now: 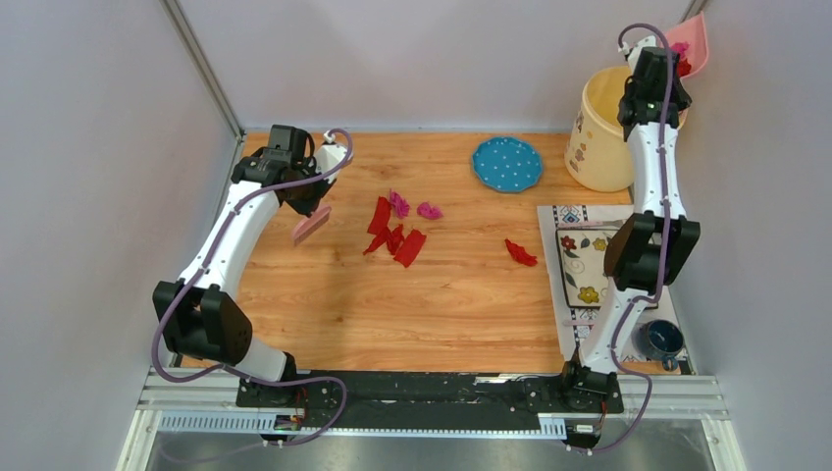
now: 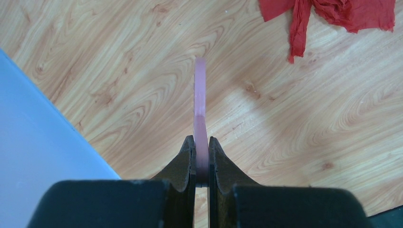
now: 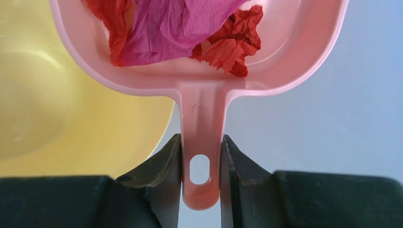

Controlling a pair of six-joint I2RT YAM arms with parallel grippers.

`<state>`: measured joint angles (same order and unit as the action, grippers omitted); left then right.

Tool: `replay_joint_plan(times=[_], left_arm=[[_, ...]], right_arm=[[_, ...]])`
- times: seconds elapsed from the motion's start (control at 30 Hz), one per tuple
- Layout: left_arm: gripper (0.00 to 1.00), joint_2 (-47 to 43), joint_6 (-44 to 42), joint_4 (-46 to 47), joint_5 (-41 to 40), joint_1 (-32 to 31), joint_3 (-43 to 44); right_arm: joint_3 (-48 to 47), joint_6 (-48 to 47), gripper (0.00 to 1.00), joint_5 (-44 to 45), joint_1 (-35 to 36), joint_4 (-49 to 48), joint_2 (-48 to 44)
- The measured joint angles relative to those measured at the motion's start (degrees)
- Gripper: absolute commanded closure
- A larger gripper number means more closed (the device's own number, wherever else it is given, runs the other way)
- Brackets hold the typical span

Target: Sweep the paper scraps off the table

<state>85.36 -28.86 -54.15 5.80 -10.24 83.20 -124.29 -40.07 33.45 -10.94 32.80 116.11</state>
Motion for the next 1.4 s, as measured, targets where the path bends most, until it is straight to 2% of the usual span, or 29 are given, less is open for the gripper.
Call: replay_joint_plan(times=[0.13, 0.3, 0.5, 0.63, 0.87, 1.2, 1.3, 1.4], left_arm=[[1.0, -0.1, -0.4, 0.0, -0.1, 0.0, 0.0], [1.0, -0.3, -1.2, 0.0, 0.0, 0.0, -0.3], [1.0, -0.3, -1.6, -0.1, 0.2, 0.0, -0.6], [1.0, -0.5, -1.7, -0.3, 0.5, 0.0, -0.8], [1.0, -1.2, -1.8, -0.6, 0.8, 0.0, -0.8], [1.0, -2.6, -2.1, -0.9, 0.8, 0.0, -1.1], [1.0, -2.9, -2.0, -0.7, 0.9, 0.0, -1.3], [1.0, -3.6, -1.6, 0.0, 1.4, 0.0, -2.0]], right_arm=[[4.6, -14.2, 1.0, 3.0, 0.2, -13.2, 0.2], [7.4, -27.1, 1.0, 4.2, 0.2, -22.4, 0.1], [18.1, -42.4, 1.0, 4.5, 0.2, -32.9, -1.4], [21.2, -49.7, 1.0, 4.6, 0.2, -38.3, -1.3], [27.4, -61.8, 1.0, 0.7, 0.0, -53.4, -2.6], [28.4, -62.9, 1.0, 0.2, -0.2, -55.3, -3.1], [24.7, -57.0, 1.0, 0.9, -0.2, -50.6, -3.1], [17.3, -45.5, 1.0, 2.0, 0.0, -41.9, -3.6]])
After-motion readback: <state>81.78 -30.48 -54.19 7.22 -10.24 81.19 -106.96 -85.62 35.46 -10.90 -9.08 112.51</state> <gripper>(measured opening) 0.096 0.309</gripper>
